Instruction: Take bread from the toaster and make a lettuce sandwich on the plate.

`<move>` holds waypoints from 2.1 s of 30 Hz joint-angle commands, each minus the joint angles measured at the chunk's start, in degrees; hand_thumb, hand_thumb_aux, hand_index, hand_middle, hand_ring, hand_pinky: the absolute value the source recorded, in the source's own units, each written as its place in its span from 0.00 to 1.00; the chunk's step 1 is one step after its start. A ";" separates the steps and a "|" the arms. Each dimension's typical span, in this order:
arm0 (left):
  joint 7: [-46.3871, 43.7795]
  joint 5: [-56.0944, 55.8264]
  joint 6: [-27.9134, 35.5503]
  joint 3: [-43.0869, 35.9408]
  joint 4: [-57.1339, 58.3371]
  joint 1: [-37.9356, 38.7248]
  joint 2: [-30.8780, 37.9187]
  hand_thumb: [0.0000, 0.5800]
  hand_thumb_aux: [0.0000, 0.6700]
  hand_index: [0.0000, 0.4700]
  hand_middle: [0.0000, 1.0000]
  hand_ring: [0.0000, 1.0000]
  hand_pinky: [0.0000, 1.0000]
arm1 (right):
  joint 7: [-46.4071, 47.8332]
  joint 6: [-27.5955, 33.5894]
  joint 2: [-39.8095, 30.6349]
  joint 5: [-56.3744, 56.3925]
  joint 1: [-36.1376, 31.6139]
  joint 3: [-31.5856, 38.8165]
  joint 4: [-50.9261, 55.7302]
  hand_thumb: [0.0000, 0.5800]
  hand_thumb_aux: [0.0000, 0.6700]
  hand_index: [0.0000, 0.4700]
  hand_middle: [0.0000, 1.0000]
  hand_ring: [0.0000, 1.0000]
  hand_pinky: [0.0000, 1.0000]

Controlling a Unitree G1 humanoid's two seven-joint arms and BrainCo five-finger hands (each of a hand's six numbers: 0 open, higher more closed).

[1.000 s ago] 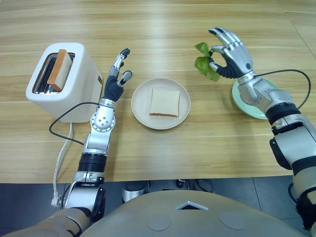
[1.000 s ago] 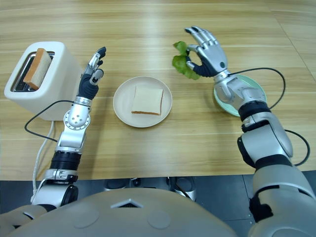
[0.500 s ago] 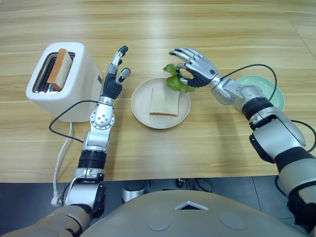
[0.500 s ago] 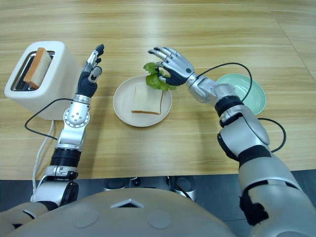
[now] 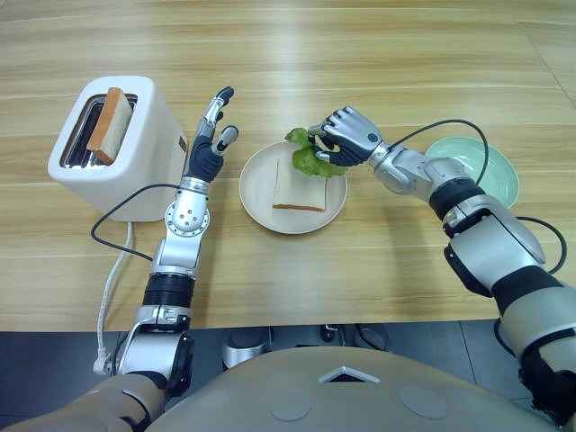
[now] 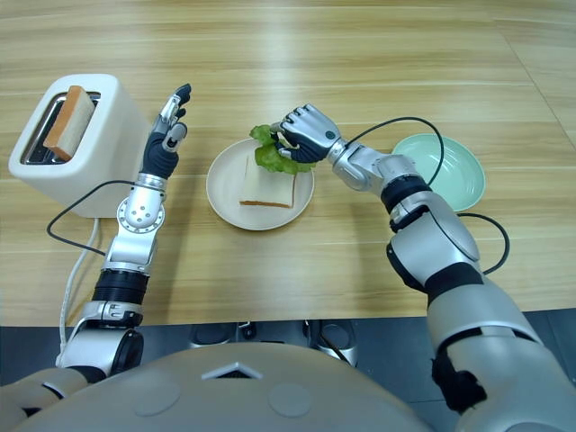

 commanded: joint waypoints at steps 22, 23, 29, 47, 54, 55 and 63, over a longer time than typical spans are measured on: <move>0.13 0.37 -0.40 -0.66 2.32 0.03 0.13 0.00 0.00 0.00 0.00 0.00 0.00 | 7.92 2.26 5.10 -1.51 -0.35 5.56 5.69 1.00 1.00 0.98 1.00 1.00 1.00; 0.11 0.38 -0.41 -0.67 2.32 0.06 0.12 0.00 0.00 0.00 0.00 0.00 0.00 | 8.18 2.05 5.20 -1.33 -0.27 5.65 5.66 1.00 1.00 0.98 1.00 1.00 1.00; 0.14 0.46 -0.47 -0.69 2.67 0.00 0.13 0.00 0.00 0.00 0.00 0.00 0.00 | 7.76 -0.55 5.74 -0.47 -0.19 5.28 4.38 1.00 1.00 0.98 1.00 1.00 1.00; 0.14 0.70 -0.93 -1.05 4.37 -0.76 0.13 0.00 0.00 0.00 0.00 0.00 0.00 | 6.68 3.04 6.60 -2.99 -0.56 7.49 5.69 1.00 1.00 0.98 1.00 1.00 1.00; 0.13 0.51 -1.04 -1.29 4.69 -0.66 0.27 0.00 0.00 0.00 0.00 0.00 0.00 | 5.99 3.24 6.61 -2.07 -0.88 7.05 5.74 0.00 0.00 0.00 1.00 1.00 1.00; 0.13 0.49 -1.04 -1.30 4.72 -0.67 0.28 0.00 0.00 0.00 0.00 0.00 0.00 | 5.78 2.89 6.48 -1.81 -0.98 6.81 5.56 0.00 0.00 0.00 1.00 1.00 1.00; 0.15 0.39 -1.07 -1.31 5.36 -0.99 0.26 0.00 0.00 0.00 0.00 0.00 0.00 | 3.52 0.84 4.87 -0.90 -1.57 5.58 3.87 0.00 0.00 0.00 1.00 1.00 1.00</move>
